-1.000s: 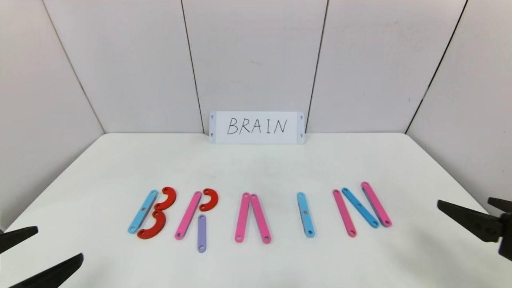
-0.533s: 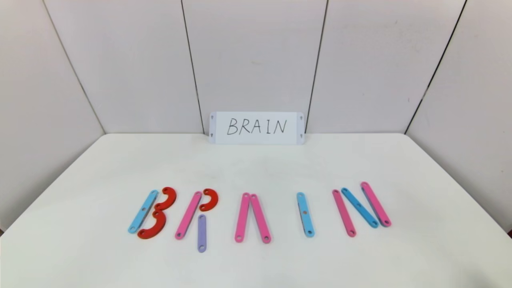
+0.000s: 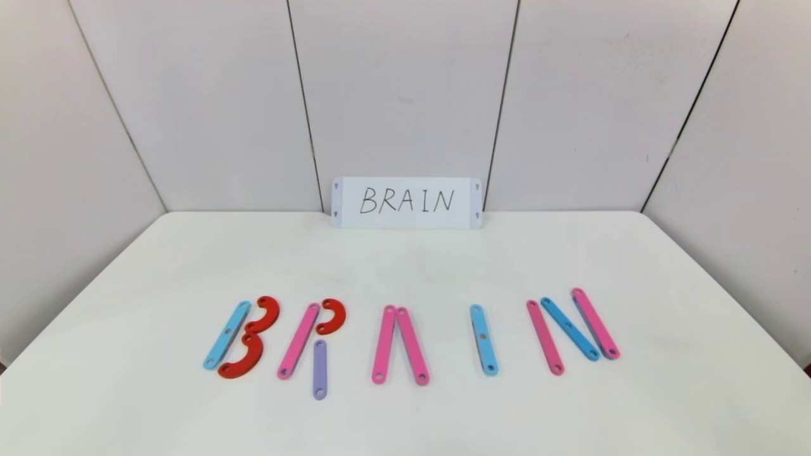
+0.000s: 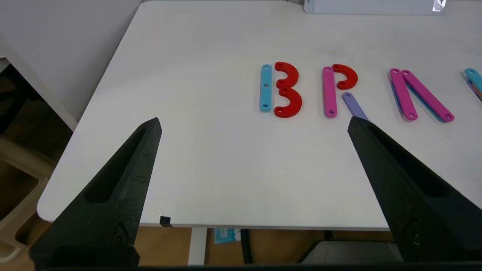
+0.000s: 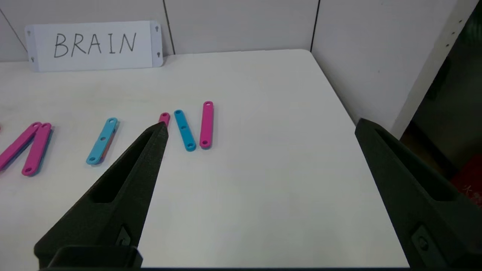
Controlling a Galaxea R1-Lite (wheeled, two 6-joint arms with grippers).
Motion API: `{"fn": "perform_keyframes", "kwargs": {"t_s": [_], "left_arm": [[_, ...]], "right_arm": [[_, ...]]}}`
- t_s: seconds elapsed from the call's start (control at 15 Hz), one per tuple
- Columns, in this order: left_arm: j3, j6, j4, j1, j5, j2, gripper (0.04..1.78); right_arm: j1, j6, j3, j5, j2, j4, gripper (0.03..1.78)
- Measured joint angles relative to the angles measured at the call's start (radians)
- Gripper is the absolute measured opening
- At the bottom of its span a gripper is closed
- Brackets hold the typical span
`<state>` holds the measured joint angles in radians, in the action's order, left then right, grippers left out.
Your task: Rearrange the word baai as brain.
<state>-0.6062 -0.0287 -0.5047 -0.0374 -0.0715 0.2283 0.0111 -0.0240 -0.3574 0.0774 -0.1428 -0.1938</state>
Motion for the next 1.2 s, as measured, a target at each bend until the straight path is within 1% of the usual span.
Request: {"fn": "perform_keyframes", "kwargs": {"t_s": [0.07,0.2,0.33,0.47,0.6,0.73,0.8,0.87,1.0,1.07,1.13,1.2], "left_arm": [[0.006,0.001,0.000,0.011,0.005,-0.024,1.74],[0.027,0.003,0.007,0.022,0.036,-0.092,1.74],[0.075,0.011,0.031,0.027,0.072,-0.164,1.74],[0.161,0.016,0.118,0.029,0.079,-0.201,1.74],[0.298,0.033,0.273,0.030,0.077,-0.219,1.74],[0.452,0.081,0.438,0.030,0.069,-0.226,1.74],[0.513,0.109,0.505,0.030,0.064,-0.227,1.74],[0.555,0.128,0.551,0.030,0.060,-0.228,1.74],[0.593,0.126,0.556,0.030,0.069,-0.228,1.74],[0.600,0.126,0.537,0.030,0.071,-0.229,1.74],[0.602,0.128,0.506,0.030,0.071,-0.229,1.74],[0.604,0.123,0.495,0.030,0.071,-0.229,1.74]], "right_arm": [[-0.003,0.014,0.016,-0.011,0.039,0.013,1.74],[-0.007,0.022,0.059,-0.048,0.095,0.058,1.74],[-0.009,0.029,0.126,-0.056,0.125,0.160,1.74],[-0.010,0.047,0.204,-0.054,0.139,0.237,1.74],[-0.010,0.060,0.260,-0.053,0.142,0.267,1.74],[-0.010,0.103,0.315,-0.048,0.144,0.282,1.74],[-0.010,0.116,0.336,-0.051,0.144,0.291,1.74],[-0.010,0.113,0.347,-0.056,0.145,0.291,1.74],[-0.010,0.103,0.354,-0.070,0.145,0.268,1.74],[-0.010,0.091,0.356,-0.073,0.145,0.237,1.74],[-0.010,0.068,0.357,-0.073,0.145,0.197,1.74],[-0.010,0.047,0.357,-0.074,0.145,0.184,1.74]]}}
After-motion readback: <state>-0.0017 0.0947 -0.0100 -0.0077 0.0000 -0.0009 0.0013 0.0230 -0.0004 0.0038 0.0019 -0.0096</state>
